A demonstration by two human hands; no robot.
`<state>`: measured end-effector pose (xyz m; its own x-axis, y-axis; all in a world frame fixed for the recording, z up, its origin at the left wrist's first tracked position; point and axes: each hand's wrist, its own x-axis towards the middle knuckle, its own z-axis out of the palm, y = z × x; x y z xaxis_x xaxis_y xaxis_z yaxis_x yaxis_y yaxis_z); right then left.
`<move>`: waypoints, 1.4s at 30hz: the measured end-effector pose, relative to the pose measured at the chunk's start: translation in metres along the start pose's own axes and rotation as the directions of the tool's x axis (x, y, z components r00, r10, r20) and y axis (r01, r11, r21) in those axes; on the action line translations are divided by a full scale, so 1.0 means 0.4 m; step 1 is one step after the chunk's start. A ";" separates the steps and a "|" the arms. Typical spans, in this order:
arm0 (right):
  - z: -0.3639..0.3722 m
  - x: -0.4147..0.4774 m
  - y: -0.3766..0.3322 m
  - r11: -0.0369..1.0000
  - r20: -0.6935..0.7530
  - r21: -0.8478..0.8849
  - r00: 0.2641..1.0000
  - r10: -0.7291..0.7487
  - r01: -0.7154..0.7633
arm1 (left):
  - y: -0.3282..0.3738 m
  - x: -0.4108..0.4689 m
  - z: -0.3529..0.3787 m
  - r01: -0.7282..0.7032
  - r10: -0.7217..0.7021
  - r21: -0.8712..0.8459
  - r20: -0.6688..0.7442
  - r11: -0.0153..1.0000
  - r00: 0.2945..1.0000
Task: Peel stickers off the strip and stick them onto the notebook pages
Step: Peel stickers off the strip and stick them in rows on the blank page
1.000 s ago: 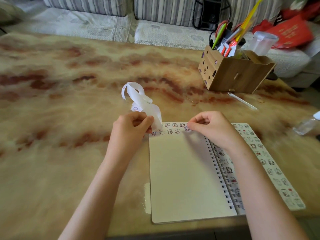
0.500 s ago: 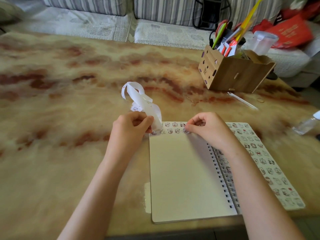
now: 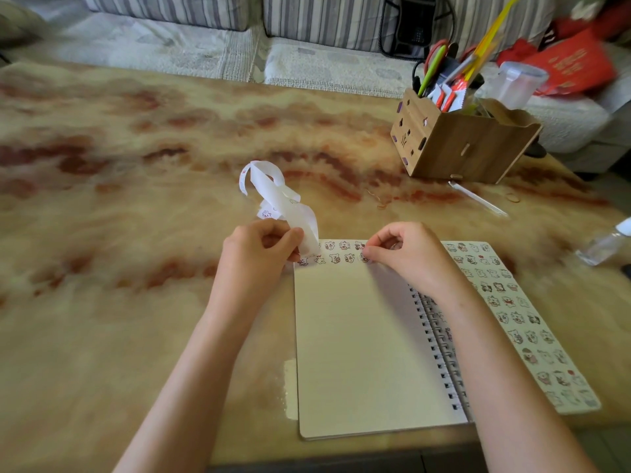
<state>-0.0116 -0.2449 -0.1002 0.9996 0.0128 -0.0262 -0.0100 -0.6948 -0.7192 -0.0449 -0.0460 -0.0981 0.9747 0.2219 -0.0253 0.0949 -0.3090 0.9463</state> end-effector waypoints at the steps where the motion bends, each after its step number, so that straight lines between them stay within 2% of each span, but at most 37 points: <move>1: 0.002 0.000 0.000 1.000 -0.005 -0.007 1.000 0.000 0.000 | 0.000 -0.001 -0.001 0.001 -0.001 0.001 -0.001 1.000 1.000; 21: 0.008 0.003 0.007 0.997 -0.082 -0.072 0.996 -0.029 0.023 | -0.006 0.002 0.000 0.001 -0.001 0.010 0.000 1.000 1.000; 29: 0.008 0.011 0.022 0.993 -0.069 -0.106 0.996 -0.057 0.049 | -0.004 0.003 0.001 -0.001 0.001 0.003 0.001 1.000 1.000; 42: 0.019 0.010 0.020 0.997 -0.109 -0.069 0.993 -0.045 0.037 | -0.002 0.004 0.003 0.005 -0.005 0.010 -0.001 1.000 1.000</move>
<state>-0.0077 -0.2451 -0.1113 0.9961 -0.0344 0.0817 0.0293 -0.7420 -0.6697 -0.0433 -0.0466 -0.0995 0.9740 0.2244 -0.0294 0.1015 -0.3170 0.9430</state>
